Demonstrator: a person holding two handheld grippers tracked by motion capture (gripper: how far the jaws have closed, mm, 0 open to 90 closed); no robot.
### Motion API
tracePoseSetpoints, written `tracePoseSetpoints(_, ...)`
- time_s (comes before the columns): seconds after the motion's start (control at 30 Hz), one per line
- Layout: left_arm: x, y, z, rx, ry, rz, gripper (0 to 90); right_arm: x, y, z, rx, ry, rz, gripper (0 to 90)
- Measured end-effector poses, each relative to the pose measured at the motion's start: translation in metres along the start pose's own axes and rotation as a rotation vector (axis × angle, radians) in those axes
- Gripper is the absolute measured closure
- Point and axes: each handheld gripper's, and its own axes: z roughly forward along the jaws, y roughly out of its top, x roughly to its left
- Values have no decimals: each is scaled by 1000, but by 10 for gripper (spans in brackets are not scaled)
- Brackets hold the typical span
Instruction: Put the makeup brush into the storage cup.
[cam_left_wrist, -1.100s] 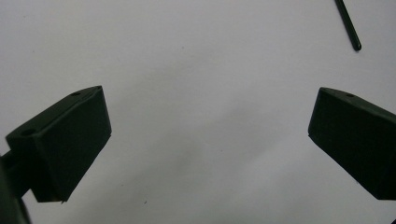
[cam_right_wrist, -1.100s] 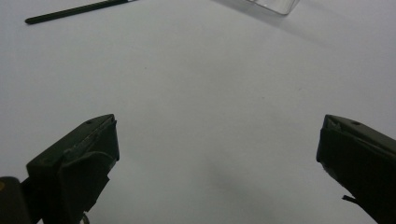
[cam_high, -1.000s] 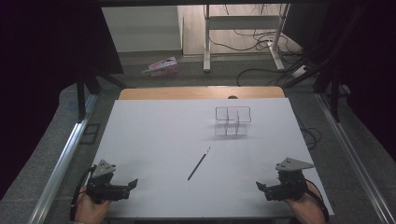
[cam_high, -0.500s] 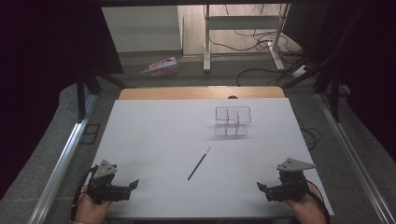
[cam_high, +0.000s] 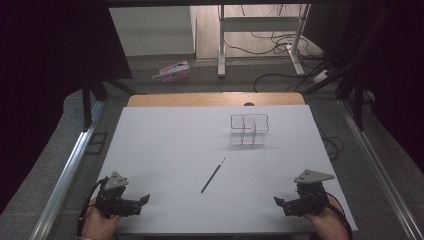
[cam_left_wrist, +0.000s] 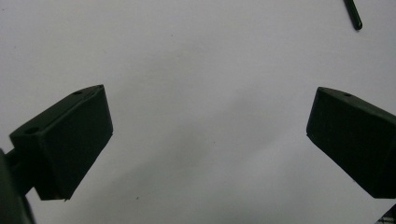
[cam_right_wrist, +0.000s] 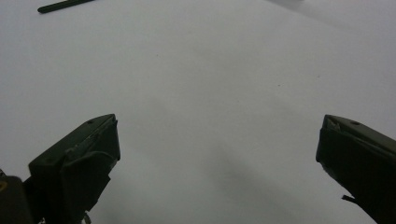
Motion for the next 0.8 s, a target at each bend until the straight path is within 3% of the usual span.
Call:
tracePoseSetpoints(0.4, -2, 8, -1, 26, 31, 34, 9, 1, 1, 2, 9, 5, -11, 0)
tracePoseSetpoints(0.8, 2, 14, 0, 95, 37, 47, 5, 1, 2, 3, 18, 6, -20, 1)
